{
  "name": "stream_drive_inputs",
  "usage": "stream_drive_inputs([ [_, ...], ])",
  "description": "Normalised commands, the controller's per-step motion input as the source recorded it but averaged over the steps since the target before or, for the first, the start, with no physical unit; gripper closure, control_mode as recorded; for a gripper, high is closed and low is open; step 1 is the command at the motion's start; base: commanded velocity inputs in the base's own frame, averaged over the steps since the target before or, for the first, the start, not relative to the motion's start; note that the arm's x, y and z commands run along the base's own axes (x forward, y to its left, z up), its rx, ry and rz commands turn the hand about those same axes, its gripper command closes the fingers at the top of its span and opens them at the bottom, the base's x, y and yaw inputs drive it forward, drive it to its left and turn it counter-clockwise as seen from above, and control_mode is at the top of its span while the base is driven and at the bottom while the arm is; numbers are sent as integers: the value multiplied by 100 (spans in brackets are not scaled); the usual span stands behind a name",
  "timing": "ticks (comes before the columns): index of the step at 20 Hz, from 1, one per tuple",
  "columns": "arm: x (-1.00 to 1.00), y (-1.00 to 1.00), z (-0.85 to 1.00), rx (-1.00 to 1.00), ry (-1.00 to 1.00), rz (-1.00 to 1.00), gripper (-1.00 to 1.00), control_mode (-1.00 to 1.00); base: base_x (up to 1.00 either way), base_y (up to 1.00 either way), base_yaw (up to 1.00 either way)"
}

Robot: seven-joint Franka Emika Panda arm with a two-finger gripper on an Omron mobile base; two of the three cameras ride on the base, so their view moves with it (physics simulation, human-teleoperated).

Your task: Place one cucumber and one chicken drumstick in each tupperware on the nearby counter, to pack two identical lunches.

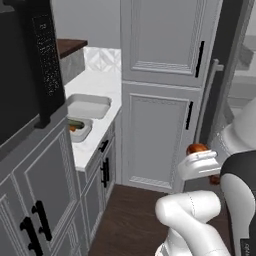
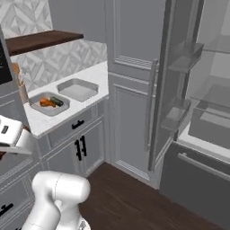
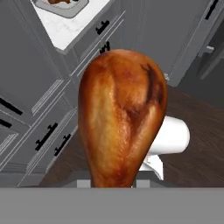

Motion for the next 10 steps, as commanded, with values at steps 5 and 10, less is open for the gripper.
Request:
stream_drive_inputs([
  [5, 0, 0, 0, 0, 0, 0, 100, 100, 100, -9, 1],
  [10, 0, 0, 0, 0, 0, 0, 100, 100, 69, 12, 11],
])
